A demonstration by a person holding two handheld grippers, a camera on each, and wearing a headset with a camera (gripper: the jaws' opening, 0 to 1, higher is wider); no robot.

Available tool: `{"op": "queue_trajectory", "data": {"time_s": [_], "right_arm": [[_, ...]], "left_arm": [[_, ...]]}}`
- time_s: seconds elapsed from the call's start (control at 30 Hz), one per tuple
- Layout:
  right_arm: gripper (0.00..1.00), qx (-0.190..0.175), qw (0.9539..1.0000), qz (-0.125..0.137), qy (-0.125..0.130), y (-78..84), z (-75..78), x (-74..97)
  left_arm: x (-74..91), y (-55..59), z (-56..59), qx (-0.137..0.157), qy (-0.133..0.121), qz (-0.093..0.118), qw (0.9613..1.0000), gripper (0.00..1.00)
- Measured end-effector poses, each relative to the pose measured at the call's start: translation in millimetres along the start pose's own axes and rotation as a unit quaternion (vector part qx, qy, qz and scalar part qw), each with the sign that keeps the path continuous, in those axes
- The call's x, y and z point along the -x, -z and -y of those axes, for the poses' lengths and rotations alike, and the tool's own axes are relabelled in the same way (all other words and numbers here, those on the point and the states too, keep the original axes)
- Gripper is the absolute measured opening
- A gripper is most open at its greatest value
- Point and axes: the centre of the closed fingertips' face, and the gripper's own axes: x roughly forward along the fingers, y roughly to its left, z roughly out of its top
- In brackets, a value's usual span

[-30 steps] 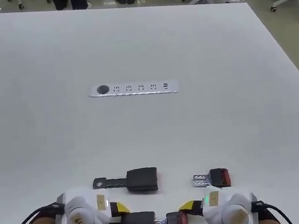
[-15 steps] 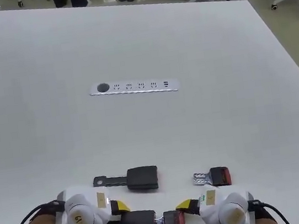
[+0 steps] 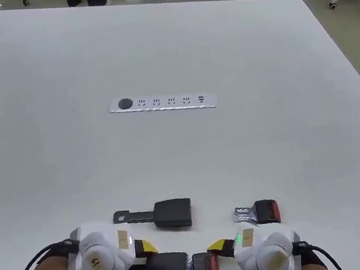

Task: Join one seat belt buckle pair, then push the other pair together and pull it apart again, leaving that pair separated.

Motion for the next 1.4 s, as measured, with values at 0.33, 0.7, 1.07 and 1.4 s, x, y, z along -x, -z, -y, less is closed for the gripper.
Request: {"op": "queue_trajectory", "data": {"time_s": [0.33,0.7,1.07,1.4], "right_arm": [[0.32,0.001,1.0,0.001,0.002,-0.1,0.2,-0.2],[0.32,0.007,1.0,0.001,-0.002,0.8,0.5,1.0],[0.32,0.007,0.9997,0.017,-0.015,3.2,2.8,2.2],[0.31,0.017,0.9988,0.033,-0.031,1.8,3.5,6.4]], "left_arm": [[-1.1,3.5,-1.6,0.005,-0.002,0.006,1.0,0.32],[-2.2,4.4,-1.2,0.007,-0.003,0.01,0.9999,0.33],[-1.0,2.5,-0.6,0.003,0.003,0.019,0.9998,0.33],[-1.4,5.8,-3.9,0.0,0.016,0.034,0.9993,0.32]]}}
